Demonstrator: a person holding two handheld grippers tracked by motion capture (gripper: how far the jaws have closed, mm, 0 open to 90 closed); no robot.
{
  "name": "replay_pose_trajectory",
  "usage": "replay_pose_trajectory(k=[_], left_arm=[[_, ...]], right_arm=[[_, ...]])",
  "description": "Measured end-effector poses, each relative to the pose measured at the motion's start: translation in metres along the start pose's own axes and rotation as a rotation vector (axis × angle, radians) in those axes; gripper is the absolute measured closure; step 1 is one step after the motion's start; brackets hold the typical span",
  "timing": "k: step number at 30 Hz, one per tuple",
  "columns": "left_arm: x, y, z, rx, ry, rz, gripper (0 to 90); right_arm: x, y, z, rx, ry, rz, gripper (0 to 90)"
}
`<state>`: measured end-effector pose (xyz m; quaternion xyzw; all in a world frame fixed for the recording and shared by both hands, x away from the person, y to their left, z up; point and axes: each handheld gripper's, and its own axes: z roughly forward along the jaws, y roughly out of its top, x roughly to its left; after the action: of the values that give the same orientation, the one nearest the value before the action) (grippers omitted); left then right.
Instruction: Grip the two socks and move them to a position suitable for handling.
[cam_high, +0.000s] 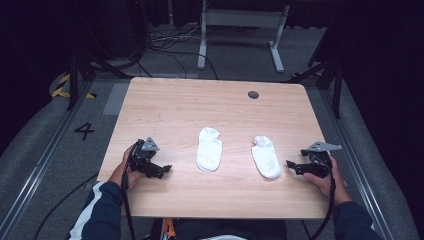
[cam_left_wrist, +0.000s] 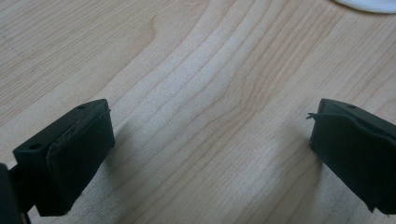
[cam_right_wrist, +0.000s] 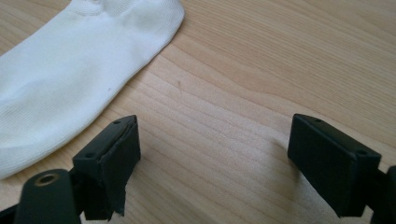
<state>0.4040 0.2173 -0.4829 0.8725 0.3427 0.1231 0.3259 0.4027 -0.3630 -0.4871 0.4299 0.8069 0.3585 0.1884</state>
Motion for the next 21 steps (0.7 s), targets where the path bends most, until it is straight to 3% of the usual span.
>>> replay_pose_trajectory(k=[21], left_arm=[[-0.0008, -0.0015, -0.0012, 0.0, -0.004, 0.004, 0.0]], right_arm=[[-0.0001, 0.0009, 0.0009, 0.003, 0.0, 0.001, 15.8]])
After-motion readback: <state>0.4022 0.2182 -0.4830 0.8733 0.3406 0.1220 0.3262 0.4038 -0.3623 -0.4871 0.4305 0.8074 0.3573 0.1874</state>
